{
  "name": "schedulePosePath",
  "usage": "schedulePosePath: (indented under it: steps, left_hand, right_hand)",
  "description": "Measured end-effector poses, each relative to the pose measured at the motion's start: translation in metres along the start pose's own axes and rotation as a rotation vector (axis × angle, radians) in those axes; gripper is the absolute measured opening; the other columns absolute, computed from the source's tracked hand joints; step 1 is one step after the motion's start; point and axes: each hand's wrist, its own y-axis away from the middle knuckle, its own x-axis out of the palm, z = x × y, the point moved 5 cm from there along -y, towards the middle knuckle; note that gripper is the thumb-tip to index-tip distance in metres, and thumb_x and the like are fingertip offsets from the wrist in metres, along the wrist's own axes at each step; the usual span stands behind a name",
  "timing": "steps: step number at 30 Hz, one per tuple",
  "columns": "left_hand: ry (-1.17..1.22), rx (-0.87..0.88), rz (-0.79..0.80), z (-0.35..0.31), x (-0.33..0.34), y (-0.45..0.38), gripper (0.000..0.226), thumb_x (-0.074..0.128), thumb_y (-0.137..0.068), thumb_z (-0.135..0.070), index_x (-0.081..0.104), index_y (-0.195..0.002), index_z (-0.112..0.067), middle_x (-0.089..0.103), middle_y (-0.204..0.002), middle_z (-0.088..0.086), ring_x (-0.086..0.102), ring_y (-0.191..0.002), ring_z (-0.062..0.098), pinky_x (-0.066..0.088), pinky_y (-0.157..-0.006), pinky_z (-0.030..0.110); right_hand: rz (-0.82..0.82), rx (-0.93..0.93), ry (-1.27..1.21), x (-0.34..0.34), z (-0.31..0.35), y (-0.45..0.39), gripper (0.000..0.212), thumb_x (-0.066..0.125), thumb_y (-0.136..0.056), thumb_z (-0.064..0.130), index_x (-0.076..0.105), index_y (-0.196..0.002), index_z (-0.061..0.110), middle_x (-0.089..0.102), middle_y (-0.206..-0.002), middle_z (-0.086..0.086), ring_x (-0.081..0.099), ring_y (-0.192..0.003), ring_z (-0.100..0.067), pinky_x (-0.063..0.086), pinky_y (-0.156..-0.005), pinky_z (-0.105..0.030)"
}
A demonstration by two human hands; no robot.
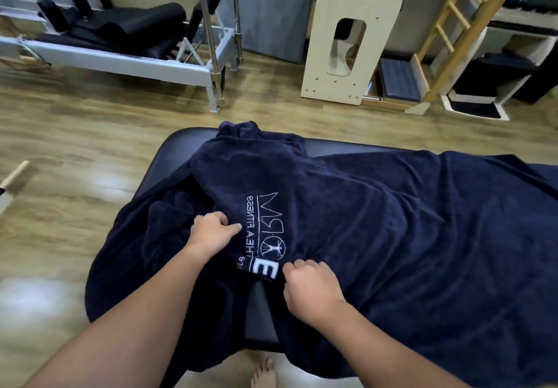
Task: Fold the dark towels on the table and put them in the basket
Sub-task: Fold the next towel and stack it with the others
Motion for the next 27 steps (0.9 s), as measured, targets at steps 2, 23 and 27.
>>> schedulePosePath:
  steps: [2,23,27]
  left_hand:
    - [-0.081,0.053,-0.037,-0.017,-0.007,0.001,0.023,0.072,-0.082,-0.043,0.062,-0.07,-0.027,0.061,-0.102,0.008,0.05,-0.108,0.032,0.043,-0.093,0.039]
    - [-0.776,0.329,0.235,-0.122,0.043,0.013,0.029,0.046,-0.082,-0.005,0.058,-0.106,-0.015,0.067,-0.08,0.003,0.071,-0.064,0.022,0.058,-0.067,0.034]
    - [-0.402,0.247,0.324,-0.14,0.028,0.016,0.01,0.051,-0.084,-0.01,0.061,-0.084,-0.006,0.071,-0.062,0.008,0.068,-0.046,0.026,0.053,-0.048,0.03]
  right_hand:
    - [-0.037,0.017,-0.083,-0.008,-0.006,0.004,0.018,0.064,-0.062,0.034,0.051,-0.066,0.022,0.055,-0.061,0.005,0.055,-0.046,-0.019,0.036,-0.042,-0.029]
    - [-0.036,0.865,-0.426,-0.013,-0.141,0.069,0.016,0.04,-0.088,0.012,0.036,-0.102,0.017,0.067,-0.102,-0.013,0.063,-0.088,-0.04,0.039,-0.067,-0.04]
    - [-0.212,0.48,-0.387,-0.027,-0.092,0.06,0.027,0.045,-0.09,0.038,0.036,-0.112,0.025,0.065,-0.108,0.0,0.068,-0.087,-0.033,0.046,-0.065,-0.041]
